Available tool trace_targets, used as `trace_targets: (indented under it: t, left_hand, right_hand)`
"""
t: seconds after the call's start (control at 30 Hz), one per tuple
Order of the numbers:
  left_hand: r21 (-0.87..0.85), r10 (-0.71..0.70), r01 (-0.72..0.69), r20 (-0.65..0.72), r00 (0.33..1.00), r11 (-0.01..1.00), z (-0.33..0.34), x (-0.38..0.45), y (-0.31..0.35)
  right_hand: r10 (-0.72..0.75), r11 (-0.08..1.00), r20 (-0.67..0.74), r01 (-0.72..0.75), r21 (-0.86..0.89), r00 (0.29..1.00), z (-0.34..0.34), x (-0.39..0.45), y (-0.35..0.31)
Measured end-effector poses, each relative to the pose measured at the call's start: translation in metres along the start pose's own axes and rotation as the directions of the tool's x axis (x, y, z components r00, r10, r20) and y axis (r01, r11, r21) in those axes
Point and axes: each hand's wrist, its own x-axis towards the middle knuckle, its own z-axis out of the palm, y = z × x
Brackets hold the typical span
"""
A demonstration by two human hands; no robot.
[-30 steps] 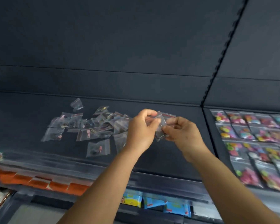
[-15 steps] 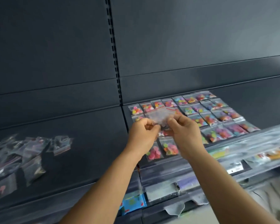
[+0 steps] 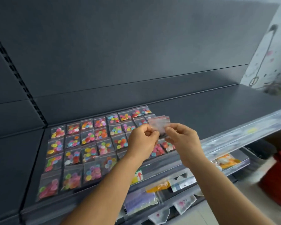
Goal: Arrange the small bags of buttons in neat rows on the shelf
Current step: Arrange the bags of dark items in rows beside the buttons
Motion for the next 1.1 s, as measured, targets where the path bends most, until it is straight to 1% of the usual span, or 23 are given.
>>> trace_targets:
  t: [0.13,0.37,0.47,0.53,0.6,0.8,0.87,0.97,1.03,1.1]
  left_hand:
    - [0.016,0.005,-0.005,0.008,1.0,1.0,0.036,0.027,0.008]
    - [0.042,0.007,-0.008,0.013,1.0,0.999,0.085,0.093,0.007]
    - [0.069,-0.001,0.002,-0.015,1.0,0.998,0.1,0.128,0.004]
    - [0.068,-0.023,0.026,-0.047,0.999,0.997,0.106,0.152,0.002]
    - [0.064,-0.041,0.045,-0.068,0.997,0.997,0.111,0.174,0.0]
    - [0.12,-0.121,0.132,-0.093,0.988,0.984,0.136,0.217,-0.011]
    - [0.14,-0.128,0.145,-0.124,0.984,0.98,0.145,0.229,-0.014]
    - [0.157,-0.13,0.157,-0.173,0.976,0.975,0.162,0.243,-0.014]
    - [0.218,-0.111,0.157,-0.208,0.972,0.963,0.174,0.249,-0.014]
    - [0.307,-0.061,0.136,-0.241,0.968,0.942,0.183,0.255,-0.015]
  right_hand:
    - [0.014,1.0,-0.023,-0.014,-0.004,1.0,-0.035,0.031,0.007]
    - [0.024,0.999,-0.171,-0.032,-0.043,0.985,-0.071,0.104,0.019]
    - [0.033,0.997,-0.245,-0.049,-0.057,0.969,-0.082,0.14,0.023]
    - [0.04,0.998,-0.265,-0.054,-0.045,0.963,-0.088,0.162,0.026]
    - [0.033,0.996,-0.27,-0.053,-0.068,0.962,-0.091,0.183,0.028]
    - [0.009,0.971,-0.206,-0.058,-0.233,0.979,-0.09,0.244,0.036]
    - [-0.008,0.957,-0.175,-0.043,-0.286,0.985,-0.091,0.266,0.042]
    - [-0.023,0.944,-0.126,-0.02,-0.328,0.992,-0.093,0.298,0.051]
    - [-0.005,0.932,-0.075,-0.023,-0.361,0.997,-0.094,0.317,0.056]
    - [0.008,0.904,0.0,-0.007,-0.427,1.0,-0.094,0.332,0.062]
